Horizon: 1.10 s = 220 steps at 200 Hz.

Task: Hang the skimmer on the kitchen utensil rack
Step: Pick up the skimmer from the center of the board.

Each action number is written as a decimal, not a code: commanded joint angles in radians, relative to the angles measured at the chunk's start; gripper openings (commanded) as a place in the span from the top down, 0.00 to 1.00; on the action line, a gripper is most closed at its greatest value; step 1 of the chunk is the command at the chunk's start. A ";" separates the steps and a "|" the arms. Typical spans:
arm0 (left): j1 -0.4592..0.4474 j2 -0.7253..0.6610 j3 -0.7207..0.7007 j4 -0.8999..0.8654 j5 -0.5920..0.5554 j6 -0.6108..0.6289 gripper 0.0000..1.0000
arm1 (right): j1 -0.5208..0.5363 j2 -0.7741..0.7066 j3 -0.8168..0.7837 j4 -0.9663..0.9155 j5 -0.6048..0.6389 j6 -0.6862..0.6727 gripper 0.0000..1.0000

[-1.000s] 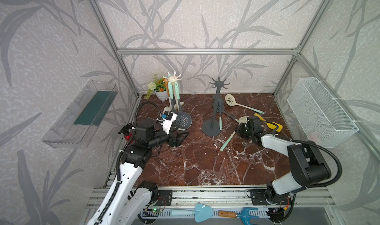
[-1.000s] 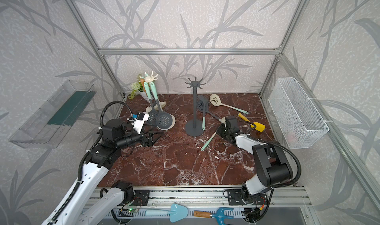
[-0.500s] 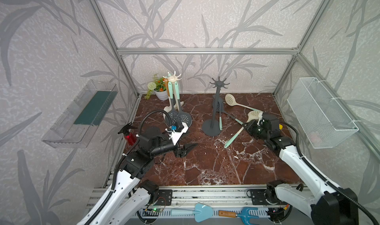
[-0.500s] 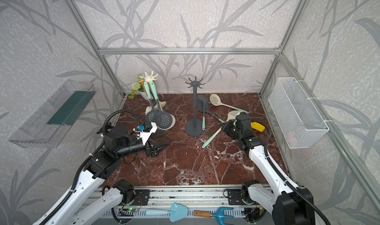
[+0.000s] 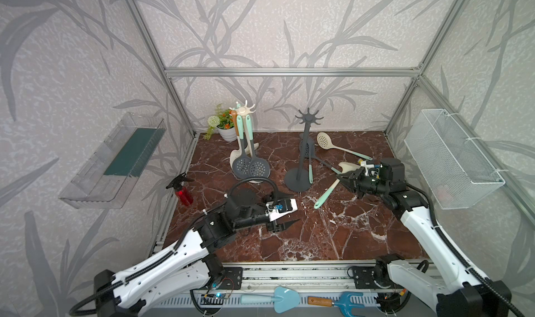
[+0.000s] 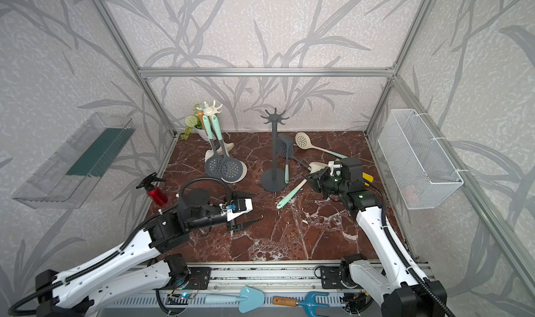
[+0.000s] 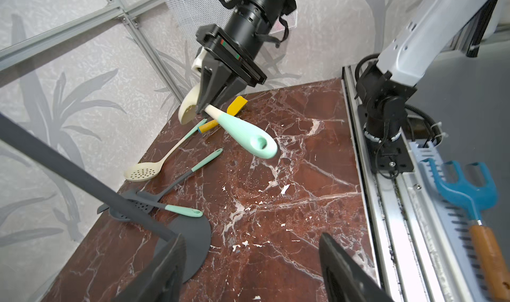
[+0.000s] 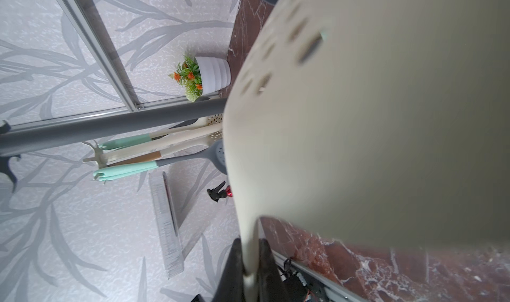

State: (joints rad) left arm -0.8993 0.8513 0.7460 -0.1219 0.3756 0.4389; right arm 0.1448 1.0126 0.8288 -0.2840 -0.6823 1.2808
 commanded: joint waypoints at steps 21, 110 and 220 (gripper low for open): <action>-0.032 0.160 0.093 0.216 -0.065 0.147 0.28 | -0.044 0.040 0.010 0.184 -0.201 0.205 1.00; -0.033 0.450 0.295 0.393 0.043 0.245 0.44 | -0.072 0.092 0.010 0.316 -0.261 0.341 1.00; -0.027 0.568 0.479 0.323 0.055 0.168 1.00 | -0.081 0.115 -0.012 0.371 -0.272 0.310 0.73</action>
State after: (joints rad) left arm -0.9207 1.4265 1.1534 0.2401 0.4080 0.6682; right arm 0.0559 1.1419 0.8055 0.0498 -0.9245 1.6928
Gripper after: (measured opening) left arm 0.102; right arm 0.210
